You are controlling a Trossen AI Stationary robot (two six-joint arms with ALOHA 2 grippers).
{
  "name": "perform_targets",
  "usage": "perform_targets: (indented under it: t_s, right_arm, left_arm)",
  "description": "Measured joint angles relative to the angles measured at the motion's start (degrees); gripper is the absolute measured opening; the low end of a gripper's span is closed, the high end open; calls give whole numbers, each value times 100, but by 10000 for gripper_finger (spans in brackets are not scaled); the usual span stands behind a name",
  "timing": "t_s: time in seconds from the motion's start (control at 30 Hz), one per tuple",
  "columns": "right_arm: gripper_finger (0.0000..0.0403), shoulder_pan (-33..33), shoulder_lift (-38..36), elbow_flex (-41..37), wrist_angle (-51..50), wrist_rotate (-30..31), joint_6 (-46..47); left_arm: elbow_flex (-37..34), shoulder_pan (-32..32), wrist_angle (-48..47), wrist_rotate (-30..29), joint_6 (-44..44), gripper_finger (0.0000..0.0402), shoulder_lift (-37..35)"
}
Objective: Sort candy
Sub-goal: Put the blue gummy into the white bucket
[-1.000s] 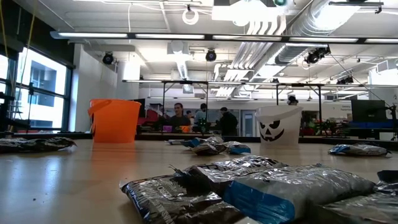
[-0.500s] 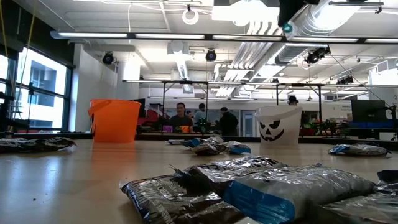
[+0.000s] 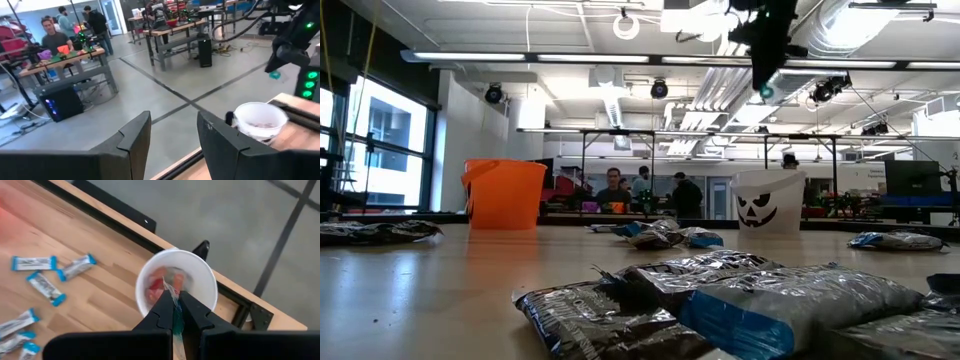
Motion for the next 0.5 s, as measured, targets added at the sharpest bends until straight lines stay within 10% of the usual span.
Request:
perform_targets:
  t_s: [0.5]
  right_arm:
    - [67,-388,194,4,-158,-483,-304]
  left_arm:
    - [-2,688,20,78,577,149,-230]
